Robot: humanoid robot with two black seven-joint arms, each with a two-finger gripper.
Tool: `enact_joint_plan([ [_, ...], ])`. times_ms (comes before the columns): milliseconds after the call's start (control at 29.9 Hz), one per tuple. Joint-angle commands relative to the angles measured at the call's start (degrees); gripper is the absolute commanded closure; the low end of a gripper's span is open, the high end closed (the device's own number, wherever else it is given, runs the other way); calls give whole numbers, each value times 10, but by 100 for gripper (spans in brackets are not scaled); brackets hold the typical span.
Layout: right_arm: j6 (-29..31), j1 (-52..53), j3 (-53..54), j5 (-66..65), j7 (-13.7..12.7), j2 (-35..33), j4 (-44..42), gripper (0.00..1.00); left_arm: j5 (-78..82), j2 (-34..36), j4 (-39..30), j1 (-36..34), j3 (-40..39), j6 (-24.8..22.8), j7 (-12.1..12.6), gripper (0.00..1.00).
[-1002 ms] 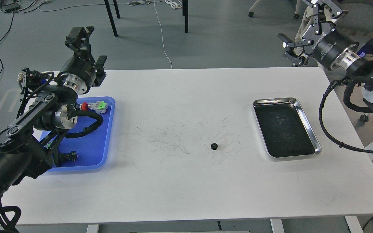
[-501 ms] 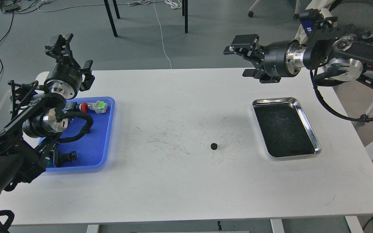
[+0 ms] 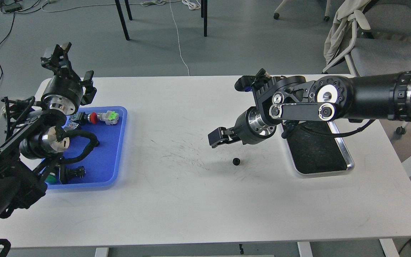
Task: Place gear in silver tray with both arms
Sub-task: 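Reach the right gripper to the black gear and grasp it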
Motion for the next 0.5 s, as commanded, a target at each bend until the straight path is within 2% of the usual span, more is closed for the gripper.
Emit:
enact_joint_plan([
  [0, 17, -4, -11, -5, -2, 22, -17, 1, -1, 0, -1, 0, -14, 0, -1, 2],
  [134, 19, -14, -50, -5, -7, 47, -35, 1, 0, 1, -1, 2, -27, 0, -1, 2],
  [468, 19, -49, -61, -37, -8, 47, -68, 3, 0, 1, -2, 5, -28, 0, -1, 2],
])
